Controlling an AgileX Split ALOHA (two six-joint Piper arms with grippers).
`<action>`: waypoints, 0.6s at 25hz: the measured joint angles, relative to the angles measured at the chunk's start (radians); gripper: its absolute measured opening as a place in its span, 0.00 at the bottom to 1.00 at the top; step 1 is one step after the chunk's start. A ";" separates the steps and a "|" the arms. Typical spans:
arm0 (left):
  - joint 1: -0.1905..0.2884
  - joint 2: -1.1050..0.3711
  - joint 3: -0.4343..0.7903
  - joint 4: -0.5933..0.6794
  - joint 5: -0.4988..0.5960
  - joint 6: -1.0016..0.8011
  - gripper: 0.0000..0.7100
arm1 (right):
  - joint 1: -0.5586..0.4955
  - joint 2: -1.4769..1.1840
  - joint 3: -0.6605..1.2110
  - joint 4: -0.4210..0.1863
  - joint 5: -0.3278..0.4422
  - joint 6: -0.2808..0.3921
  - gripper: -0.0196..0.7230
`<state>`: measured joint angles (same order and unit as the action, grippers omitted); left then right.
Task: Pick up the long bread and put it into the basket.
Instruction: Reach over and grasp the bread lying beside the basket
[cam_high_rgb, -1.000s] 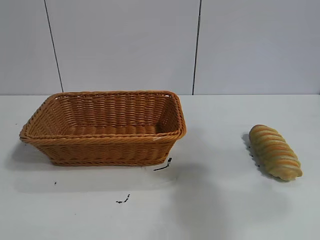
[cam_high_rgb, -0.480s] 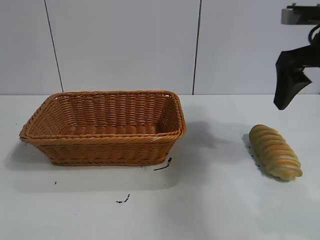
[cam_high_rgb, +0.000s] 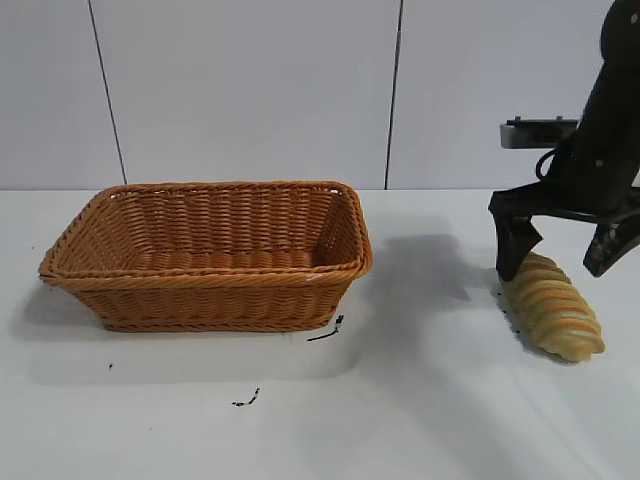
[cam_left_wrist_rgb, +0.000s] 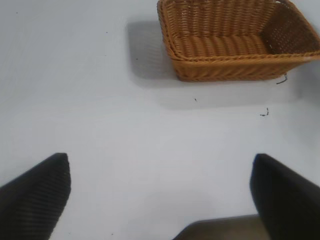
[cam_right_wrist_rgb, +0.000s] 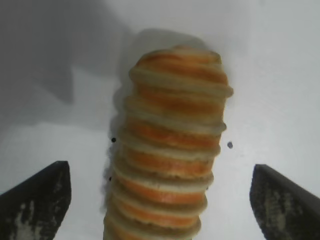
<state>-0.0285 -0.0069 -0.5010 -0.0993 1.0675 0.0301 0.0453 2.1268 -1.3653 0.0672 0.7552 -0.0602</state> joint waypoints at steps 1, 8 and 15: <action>0.000 0.000 0.000 0.000 0.000 0.000 0.98 | 0.000 0.001 0.000 0.000 -0.003 0.001 0.96; 0.000 0.000 0.000 0.000 0.000 0.000 0.98 | 0.000 0.001 0.000 0.000 -0.017 0.001 0.96; 0.000 0.000 0.000 0.000 0.000 0.000 0.98 | 0.000 0.001 0.000 0.000 -0.016 0.001 0.93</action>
<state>-0.0285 -0.0069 -0.5010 -0.0993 1.0675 0.0301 0.0453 2.1281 -1.3653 0.0672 0.7390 -0.0594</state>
